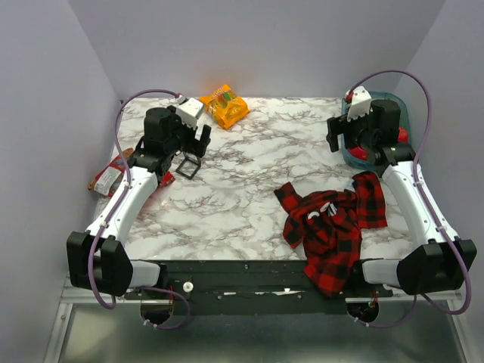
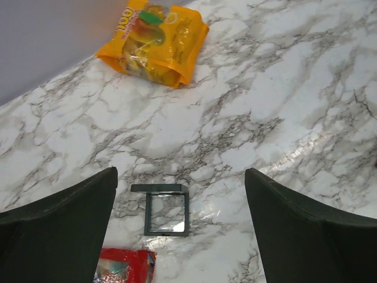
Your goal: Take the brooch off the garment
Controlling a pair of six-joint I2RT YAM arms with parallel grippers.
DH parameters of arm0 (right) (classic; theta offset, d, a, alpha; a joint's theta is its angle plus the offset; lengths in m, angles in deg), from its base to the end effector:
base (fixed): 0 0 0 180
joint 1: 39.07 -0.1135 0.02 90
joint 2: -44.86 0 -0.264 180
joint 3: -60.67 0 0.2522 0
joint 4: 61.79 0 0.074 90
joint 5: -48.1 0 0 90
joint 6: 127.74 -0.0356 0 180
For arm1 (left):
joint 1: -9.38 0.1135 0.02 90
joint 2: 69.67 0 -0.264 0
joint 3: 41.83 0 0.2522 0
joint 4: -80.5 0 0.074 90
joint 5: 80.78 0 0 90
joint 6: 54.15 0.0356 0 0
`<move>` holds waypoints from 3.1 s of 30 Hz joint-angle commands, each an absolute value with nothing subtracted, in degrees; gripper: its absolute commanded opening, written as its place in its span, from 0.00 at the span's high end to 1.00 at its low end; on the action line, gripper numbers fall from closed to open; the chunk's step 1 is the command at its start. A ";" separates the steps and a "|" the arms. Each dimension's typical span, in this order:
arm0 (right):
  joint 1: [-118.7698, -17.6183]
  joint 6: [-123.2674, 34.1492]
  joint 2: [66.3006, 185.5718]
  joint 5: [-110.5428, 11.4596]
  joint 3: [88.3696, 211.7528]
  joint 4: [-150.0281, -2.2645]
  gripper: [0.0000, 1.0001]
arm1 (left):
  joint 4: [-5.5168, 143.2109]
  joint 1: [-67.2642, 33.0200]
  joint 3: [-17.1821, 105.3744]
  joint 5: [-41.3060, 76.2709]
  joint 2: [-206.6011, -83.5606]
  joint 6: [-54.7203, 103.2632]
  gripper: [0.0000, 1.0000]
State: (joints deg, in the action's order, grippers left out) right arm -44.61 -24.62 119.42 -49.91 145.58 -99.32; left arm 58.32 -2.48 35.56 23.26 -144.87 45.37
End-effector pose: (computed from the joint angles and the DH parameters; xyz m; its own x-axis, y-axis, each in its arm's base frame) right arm 0.2931 0.0334 0.3634 -0.3931 -0.2640 -0.8808 -0.3165 0.9382 -0.1399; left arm 0.2983 -0.0715 0.3413 -0.2601 0.2186 -0.9405 0.4720 0.8785 0.0736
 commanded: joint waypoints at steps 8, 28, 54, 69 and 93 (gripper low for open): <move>-44.43 14.17 112.36 -67.72 138.95 -124.39 0.02 | 41.53 -8.37 35.83 42.09 -146.40 64.91 0.11; -53.56 27.13 126.67 -72.83 140.94 -127.59 0.87 | 41.69 -10.84 28.44 40.95 -146.76 67.06 0.14; -56.38 12.27 127.31 -68.55 144.85 -120.57 0.44 | 58.75 -11.28 37.92 44.30 -156.59 46.75 0.12; -43.47 9.90 136.51 -70.29 155.98 -123.98 0.40 | 60.23 -13.11 69.12 49.99 -187.17 37.71 0.05; -36.43 4.96 152.08 -56.32 160.65 -117.92 0.41 | 48.12 -14.97 51.23 53.26 -174.81 41.98 1.00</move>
State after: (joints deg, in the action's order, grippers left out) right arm -38.31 4.21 150.70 -59.11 159.00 -119.71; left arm 52.20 -16.21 57.18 53.73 -186.16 35.29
